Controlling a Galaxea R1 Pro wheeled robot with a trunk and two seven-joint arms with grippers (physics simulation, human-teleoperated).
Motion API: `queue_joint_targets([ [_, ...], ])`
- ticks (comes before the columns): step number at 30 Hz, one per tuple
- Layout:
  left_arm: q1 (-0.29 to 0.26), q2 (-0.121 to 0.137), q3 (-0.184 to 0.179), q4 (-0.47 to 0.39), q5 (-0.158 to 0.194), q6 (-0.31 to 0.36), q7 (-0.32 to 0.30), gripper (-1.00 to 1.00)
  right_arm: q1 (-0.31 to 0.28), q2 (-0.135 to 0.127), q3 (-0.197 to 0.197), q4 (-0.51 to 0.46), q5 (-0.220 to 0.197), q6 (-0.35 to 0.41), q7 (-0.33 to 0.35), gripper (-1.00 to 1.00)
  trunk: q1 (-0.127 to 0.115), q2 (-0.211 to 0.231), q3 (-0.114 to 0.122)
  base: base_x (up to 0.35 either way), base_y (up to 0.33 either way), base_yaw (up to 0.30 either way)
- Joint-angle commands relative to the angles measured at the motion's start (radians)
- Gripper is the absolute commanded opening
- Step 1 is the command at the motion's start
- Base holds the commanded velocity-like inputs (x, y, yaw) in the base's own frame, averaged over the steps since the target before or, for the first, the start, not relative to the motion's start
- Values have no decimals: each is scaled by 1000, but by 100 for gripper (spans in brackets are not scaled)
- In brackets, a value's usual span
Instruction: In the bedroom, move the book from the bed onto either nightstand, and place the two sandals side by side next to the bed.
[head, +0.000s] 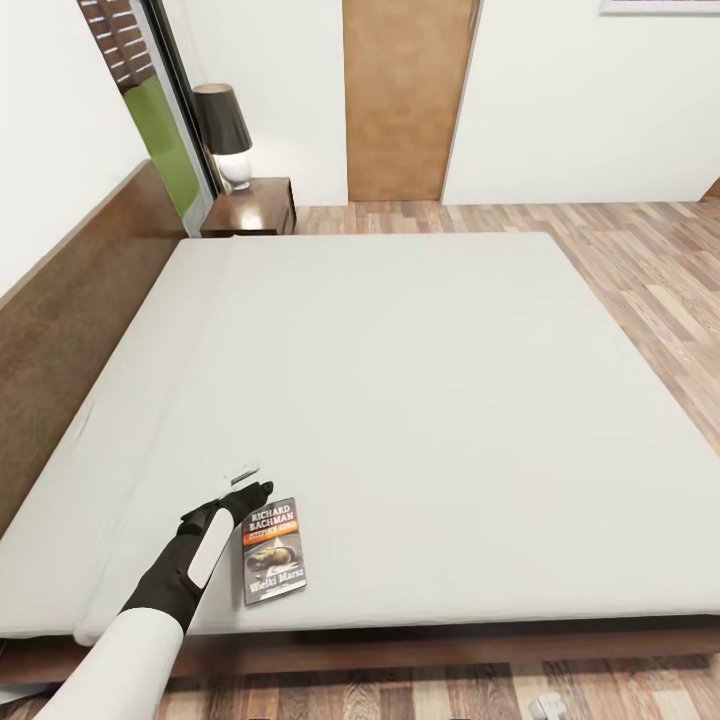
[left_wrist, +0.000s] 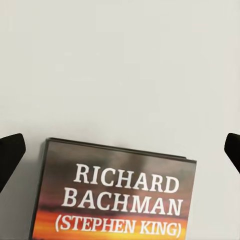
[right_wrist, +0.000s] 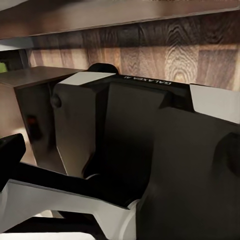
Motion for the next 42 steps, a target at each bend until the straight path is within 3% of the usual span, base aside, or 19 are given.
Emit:
queue_joint_targets([
  [1, 0, -1, 2, -2, 11, 5, 6, 100, 0, 0, -8, -1, 6, 6, 5, 100, 4, -8, -4, 0, 0, 0],
  [22, 0, -1, 3, -1, 12, 5, 5, 100, 0, 0, -8, 0, 6, 6, 5, 100, 84, -155, -70, 0, 0, 0],
  [37, 0, 0, -1, -2, 13, 3, -4, 100, 0, 0, -8, -1, 6, 6, 5, 100, 84, -155, -70, 0, 0, 0],
  [42, 0, 0, -8, -10, 11, -18, -42, 100, 0, 0, -8, -1, 6, 6, 5, 100, 84, -155, -70, 0, 0, 0],
])
